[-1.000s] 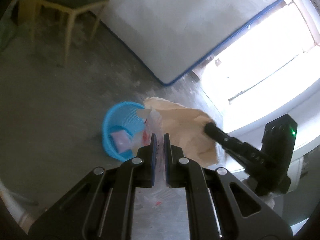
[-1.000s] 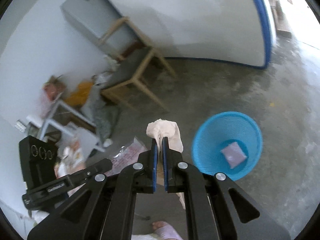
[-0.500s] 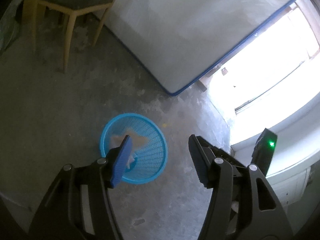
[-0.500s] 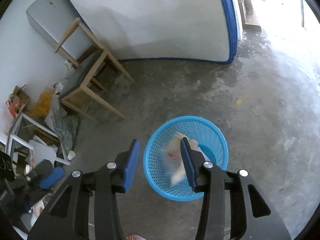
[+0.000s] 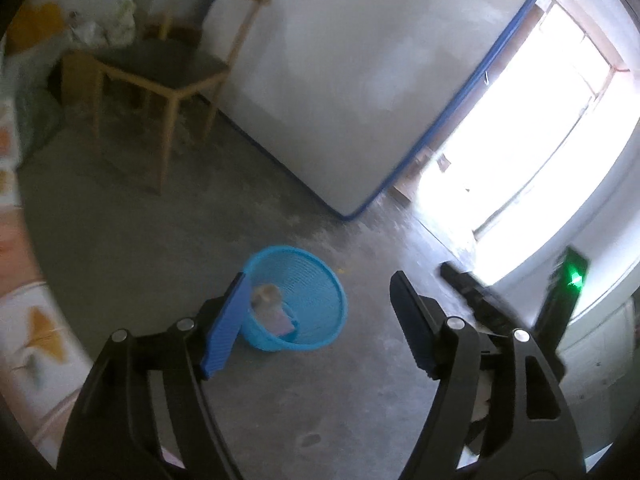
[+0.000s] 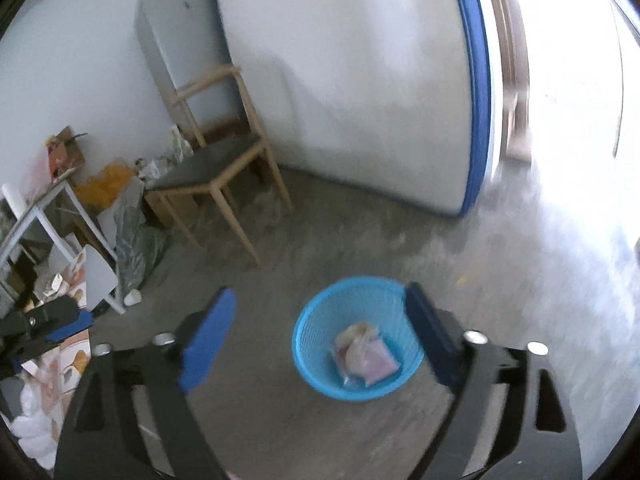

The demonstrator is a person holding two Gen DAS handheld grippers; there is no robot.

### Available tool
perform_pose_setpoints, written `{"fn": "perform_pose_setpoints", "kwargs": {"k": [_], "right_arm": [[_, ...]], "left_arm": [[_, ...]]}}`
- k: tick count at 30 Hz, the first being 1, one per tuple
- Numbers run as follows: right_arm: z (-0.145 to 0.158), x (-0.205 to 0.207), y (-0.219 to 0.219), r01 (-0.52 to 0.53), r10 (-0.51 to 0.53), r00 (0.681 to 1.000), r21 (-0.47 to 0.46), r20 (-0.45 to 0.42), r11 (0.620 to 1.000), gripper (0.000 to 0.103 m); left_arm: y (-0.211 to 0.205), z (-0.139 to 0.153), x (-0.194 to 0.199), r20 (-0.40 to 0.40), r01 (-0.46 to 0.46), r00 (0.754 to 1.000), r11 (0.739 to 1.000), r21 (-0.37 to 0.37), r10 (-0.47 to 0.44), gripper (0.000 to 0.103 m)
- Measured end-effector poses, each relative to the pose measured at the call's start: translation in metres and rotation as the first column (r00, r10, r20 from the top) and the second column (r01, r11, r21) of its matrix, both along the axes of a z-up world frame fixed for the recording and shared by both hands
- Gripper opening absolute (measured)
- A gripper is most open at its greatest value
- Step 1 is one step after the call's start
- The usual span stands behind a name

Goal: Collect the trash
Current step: 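Return both tools to the table toward the tissue box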

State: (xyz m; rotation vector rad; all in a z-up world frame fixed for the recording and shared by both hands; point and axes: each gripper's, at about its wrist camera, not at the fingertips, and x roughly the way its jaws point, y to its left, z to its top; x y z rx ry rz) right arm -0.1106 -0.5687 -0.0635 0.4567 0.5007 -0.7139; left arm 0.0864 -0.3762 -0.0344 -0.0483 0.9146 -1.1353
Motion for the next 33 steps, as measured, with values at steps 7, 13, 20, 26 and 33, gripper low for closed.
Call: {"fn": "perform_pose_setpoints", "kwargs": {"k": [7,13,20,26,33], "right_arm": [[0.055,0.008,0.05,-0.035,0.048,0.995,-0.151,0.085,0.988,0.097],[0.083,0.029,0.097,-0.182,0.204,0.973,-0.189,0.104,0.965,0.097],[0.106,0.055,0.154,-0.316,0.347,0.924,-0.193,0.16,0.929,0.097],[0.117,0.093,0.195,-0.471,0.484,0.856,-0.111,0.182,0.875,0.096],[0.115,0.143,0.24,-0.618,0.61,0.765,-0.031,0.208,0.786,0.096]], "left_arm": [[0.08,0.03,0.0,0.108,-0.141,0.984,0.99,-0.013,0.142,0.073],[0.151,0.05,-0.001,0.153,-0.275,0.949,0.961,-0.035,0.277,0.074],[0.228,0.064,0.02,0.151,-0.43,0.886,0.899,-0.084,0.438,0.075],[0.281,0.05,0.046,0.11,-0.525,0.839,0.846,-0.096,0.533,0.075],[0.335,0.035,0.092,-0.003,-0.624,0.779,0.773,-0.114,0.627,0.075]]}}
